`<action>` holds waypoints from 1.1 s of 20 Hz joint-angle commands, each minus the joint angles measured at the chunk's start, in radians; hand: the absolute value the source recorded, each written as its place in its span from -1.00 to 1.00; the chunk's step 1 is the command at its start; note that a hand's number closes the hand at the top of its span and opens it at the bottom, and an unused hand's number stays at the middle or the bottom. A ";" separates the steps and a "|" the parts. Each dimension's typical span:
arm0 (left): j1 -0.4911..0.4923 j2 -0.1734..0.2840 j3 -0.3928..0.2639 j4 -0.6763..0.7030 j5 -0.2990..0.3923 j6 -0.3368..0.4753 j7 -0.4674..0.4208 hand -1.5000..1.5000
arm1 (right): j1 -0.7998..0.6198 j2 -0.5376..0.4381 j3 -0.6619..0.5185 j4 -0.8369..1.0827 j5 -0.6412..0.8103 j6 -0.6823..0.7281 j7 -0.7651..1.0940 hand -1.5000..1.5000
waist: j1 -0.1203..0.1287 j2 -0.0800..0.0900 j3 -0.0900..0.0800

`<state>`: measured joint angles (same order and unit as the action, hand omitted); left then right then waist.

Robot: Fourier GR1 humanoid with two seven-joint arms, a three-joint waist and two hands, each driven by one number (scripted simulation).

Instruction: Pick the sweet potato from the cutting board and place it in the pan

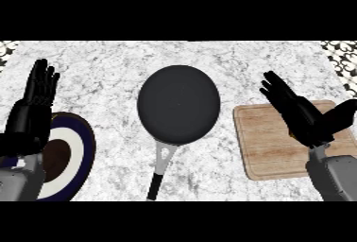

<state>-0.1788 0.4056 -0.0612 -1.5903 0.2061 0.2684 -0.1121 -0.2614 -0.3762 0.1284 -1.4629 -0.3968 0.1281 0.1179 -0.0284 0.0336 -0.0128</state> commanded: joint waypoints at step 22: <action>0.040 -0.026 -0.010 -0.021 0.107 -0.078 0.302 0.00 | -0.225 -0.637 0.011 0.146 0.698 0.236 -0.374 -1.00 | 0.056 -0.031 0.013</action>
<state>-0.1624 0.3518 -0.0899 -1.5676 0.2972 0.2252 0.1640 -0.3943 -1.0232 0.1014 -1.3424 0.2263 0.3271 -0.2586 0.0084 0.0015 0.0003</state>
